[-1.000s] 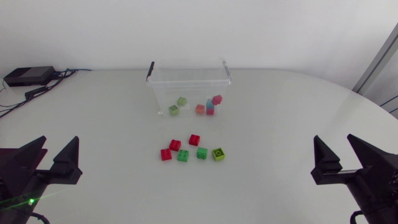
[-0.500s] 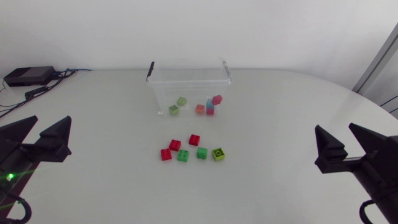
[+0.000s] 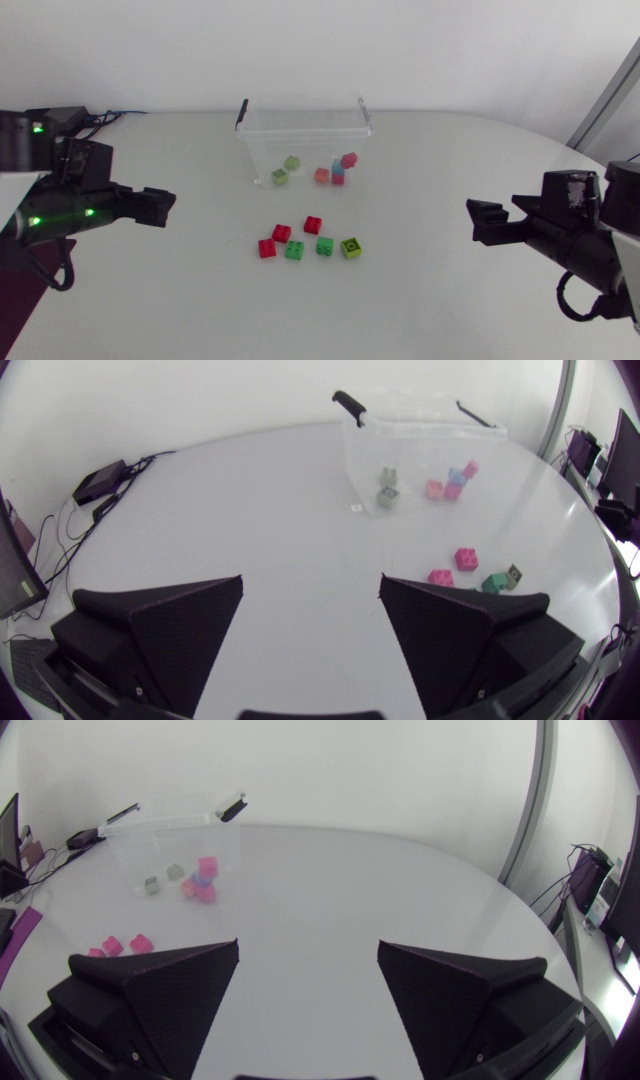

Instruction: Pick up the duplo bricks and place them in the container

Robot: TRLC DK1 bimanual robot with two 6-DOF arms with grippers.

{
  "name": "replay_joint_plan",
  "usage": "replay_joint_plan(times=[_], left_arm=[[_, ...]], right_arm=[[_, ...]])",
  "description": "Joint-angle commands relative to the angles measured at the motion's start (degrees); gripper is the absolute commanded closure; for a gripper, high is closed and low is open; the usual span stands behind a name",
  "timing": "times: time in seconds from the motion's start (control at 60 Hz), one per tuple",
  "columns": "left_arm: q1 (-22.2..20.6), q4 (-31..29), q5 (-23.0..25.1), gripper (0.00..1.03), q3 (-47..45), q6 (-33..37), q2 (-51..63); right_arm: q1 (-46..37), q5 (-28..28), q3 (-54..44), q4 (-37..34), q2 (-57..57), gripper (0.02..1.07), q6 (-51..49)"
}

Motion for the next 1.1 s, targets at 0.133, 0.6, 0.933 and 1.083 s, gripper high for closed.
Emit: replay_joint_plan(times=[0.133,0.6,0.933,1.083], left_arm=[[-1.0,-2.8,3.9,0.08,8.3,7.9,15.9],[-11.3,-2.9,7.7,0.07,12.9,35.4,33.6],[-12.2,-2.4,17.9,0.07,15.2,44.1,41.4],[-12.7,-1.6,20.1,0.07,15.5,45.5,43.0]], right_arm=[[1.5,-4.2,5.4,-1.6,11.0,0.07,2.9],[8.2,-9.0,16.1,-20.1,25.6,0.07,-12.8],[12.0,-12.7,17.1,-22.6,26.3,0.07,-23.8],[13.4,-12.7,18.3,-22.1,31.3,0.07,-23.9]])
